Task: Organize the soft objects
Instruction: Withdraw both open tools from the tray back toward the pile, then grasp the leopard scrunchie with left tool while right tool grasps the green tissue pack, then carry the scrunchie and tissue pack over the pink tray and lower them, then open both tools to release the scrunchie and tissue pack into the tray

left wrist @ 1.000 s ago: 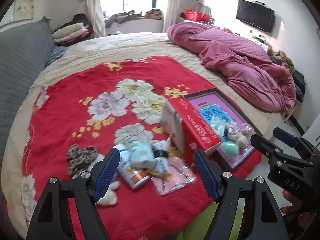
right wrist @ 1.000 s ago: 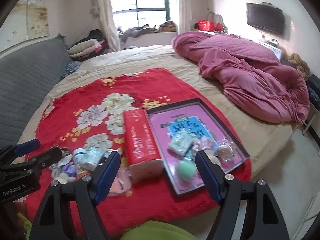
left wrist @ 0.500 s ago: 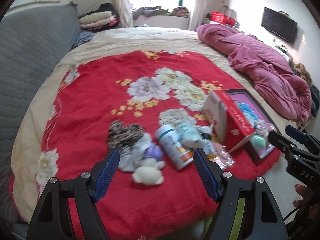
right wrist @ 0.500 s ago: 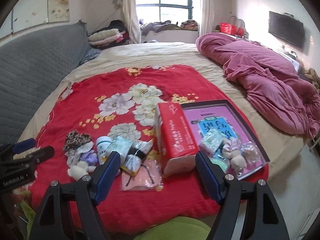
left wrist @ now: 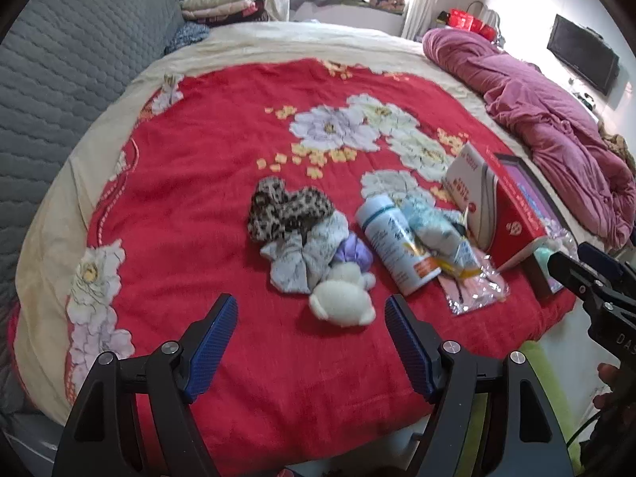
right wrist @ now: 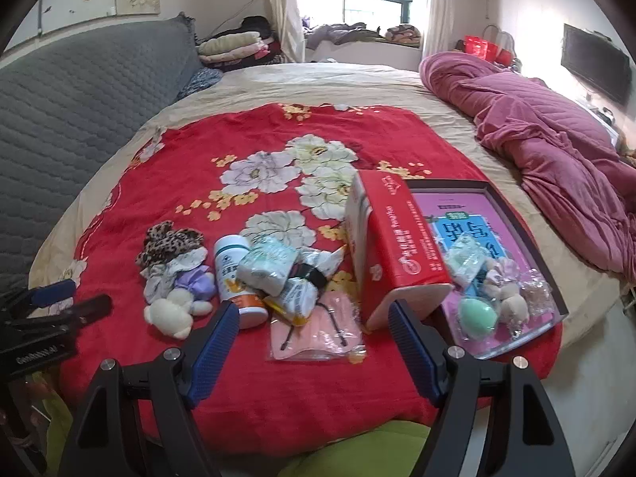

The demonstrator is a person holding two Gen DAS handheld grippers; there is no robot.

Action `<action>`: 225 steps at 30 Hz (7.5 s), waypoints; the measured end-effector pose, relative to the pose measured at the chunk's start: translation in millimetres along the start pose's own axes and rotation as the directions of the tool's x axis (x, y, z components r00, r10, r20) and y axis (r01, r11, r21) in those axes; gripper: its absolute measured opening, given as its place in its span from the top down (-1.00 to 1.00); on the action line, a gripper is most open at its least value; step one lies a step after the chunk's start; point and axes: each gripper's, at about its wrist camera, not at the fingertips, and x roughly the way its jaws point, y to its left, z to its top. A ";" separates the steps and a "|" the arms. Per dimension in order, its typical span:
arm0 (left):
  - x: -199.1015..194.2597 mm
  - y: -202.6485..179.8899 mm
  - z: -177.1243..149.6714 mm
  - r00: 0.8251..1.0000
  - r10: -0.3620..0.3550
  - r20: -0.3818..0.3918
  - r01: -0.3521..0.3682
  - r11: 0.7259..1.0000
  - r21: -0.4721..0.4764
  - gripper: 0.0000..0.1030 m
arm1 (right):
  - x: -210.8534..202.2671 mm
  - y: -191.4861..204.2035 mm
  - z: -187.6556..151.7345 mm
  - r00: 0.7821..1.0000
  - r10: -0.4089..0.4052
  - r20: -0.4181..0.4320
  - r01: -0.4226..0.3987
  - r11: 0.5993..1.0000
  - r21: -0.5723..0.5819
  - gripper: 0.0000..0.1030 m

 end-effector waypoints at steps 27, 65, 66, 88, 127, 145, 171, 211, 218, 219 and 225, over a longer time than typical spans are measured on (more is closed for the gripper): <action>58.6 28.6 9.3 0.998 0.008 -0.065 -0.012 0.998 -0.064 -0.51 | 70.7 3.8 -9.8 0.992 0.049 -0.116 -0.047 0.999 0.024 -0.49; 163.3 45.1 90.2 0.990 -0.053 -0.134 0.044 0.996 -0.074 -0.51 | 161.1 42.5 37.1 0.983 0.072 -0.170 -0.067 0.997 0.032 -0.02; 163.9 45.2 90.1 0.990 -0.056 -0.132 0.047 0.996 -0.076 -0.51 | 161.7 43.3 36.7 0.983 0.071 -0.170 -0.067 0.997 0.032 -0.01; 89.1 14.9 90.6 0.989 -0.147 -0.019 0.146 0.989 -0.033 0.66 | 98.4 20.3 48.4 0.984 0.165 -0.065 -0.159 0.984 0.084 0.11; -11.9 -266.4 77.6 0.964 -0.264 0.036 0.239 0.917 0.321 0.66 | -62.6 -215.4 15.3 0.984 -0.075 0.164 0.023 0.954 0.298 0.11; 61.5 -335.8 77.1 0.963 -0.266 -0.055 0.267 0.896 0.356 0.66 | -17.4 -267.3 1.2 0.989 -0.113 0.098 0.076 0.944 0.320 0.11; 140.7 -392.7 76.6 0.971 -0.199 -0.133 0.237 0.867 0.438 0.65 | 78.8 -293.6 -8.8 0.999 -0.039 -0.012 0.041 0.952 0.302 0.11; 121.9 -371.0 87.4 0.969 -0.230 -0.096 0.249 0.876 0.413 -0.19 | 50.3 -282.7 7.3 0.993 -0.119 0.004 0.114 0.956 0.272 -0.14; 101.1 -363.5 91.5 0.968 -0.242 -0.058 0.245 0.880 0.407 -0.39 | 32.2 -284.4 6.6 0.988 -0.152 0.007 0.143 0.945 0.294 -0.22; 97.1 -361.5 92.2 0.970 -0.239 -0.051 0.239 0.882 0.407 -0.40 | 30.1 -284.6 6.2 0.988 -0.156 0.006 0.147 0.943 0.298 -0.24; 77.7 -347.8 94.1 0.969 -0.246 -0.015 0.232 0.890 0.392 -0.45 | 17.2 -282.4 5.6 0.983 -0.184 0.003 0.174 0.934 0.314 -0.29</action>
